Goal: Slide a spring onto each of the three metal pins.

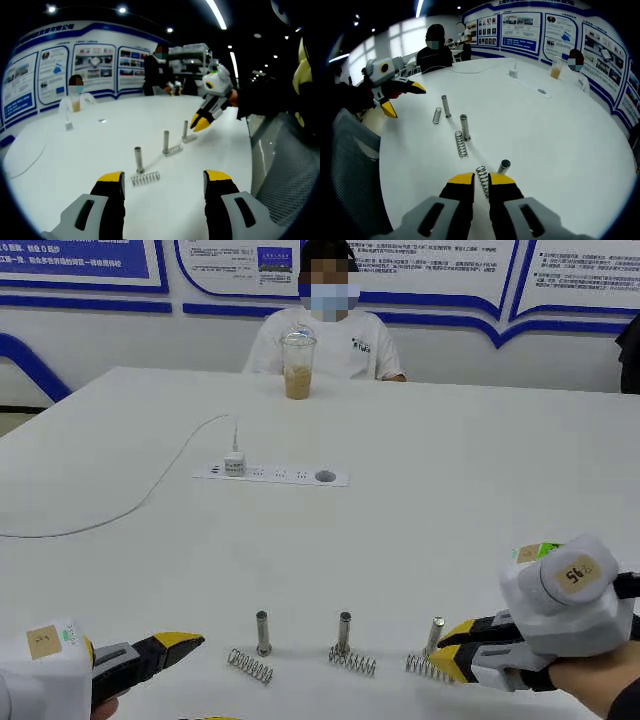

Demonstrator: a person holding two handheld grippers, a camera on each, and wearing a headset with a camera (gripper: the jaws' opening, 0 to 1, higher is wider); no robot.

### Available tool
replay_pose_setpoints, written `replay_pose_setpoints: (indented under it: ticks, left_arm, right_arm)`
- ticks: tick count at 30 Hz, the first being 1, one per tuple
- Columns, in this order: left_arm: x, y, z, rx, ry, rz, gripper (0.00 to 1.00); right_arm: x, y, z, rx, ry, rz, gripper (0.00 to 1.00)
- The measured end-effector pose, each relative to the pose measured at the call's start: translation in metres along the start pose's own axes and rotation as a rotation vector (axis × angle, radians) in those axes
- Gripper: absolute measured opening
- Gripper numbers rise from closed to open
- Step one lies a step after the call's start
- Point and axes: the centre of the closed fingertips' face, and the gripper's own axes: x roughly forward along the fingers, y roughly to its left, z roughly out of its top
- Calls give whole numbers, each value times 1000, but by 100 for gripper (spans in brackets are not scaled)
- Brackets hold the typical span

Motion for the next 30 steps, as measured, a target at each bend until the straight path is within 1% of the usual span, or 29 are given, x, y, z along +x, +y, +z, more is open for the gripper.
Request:
replay_pose_setpoints:
  ticks: [3, 6, 14, 22, 26, 30]
  left_arm:
    - [-1, 1, 0, -2, 0, 3, 65]
    - [-1, 1, -1, -5, 3, 5, 65]
    - [-2, 0, -3, -8, 5, 6, 65]
    - [-3, 0, -3, -9, 6, 8, 64]
    - [-3, 0, -3, -9, 6, 8, 64]
    - [-3, -1, -3, -7, 6, 4, 64]
  right_arm:
    - [6, 3, 0, -26, 11, 4, 12]
    - [14, 4, -2, -67, 30, -4, 12]
    - [26, 4, -6, -115, 61, -15, 12]
    - [27, 3, -11, -122, 82, -14, 12]
    - [25, 8, -12, -119, 95, -2, 11]
    - [24, 14, -14, -141, 116, 4, 11]
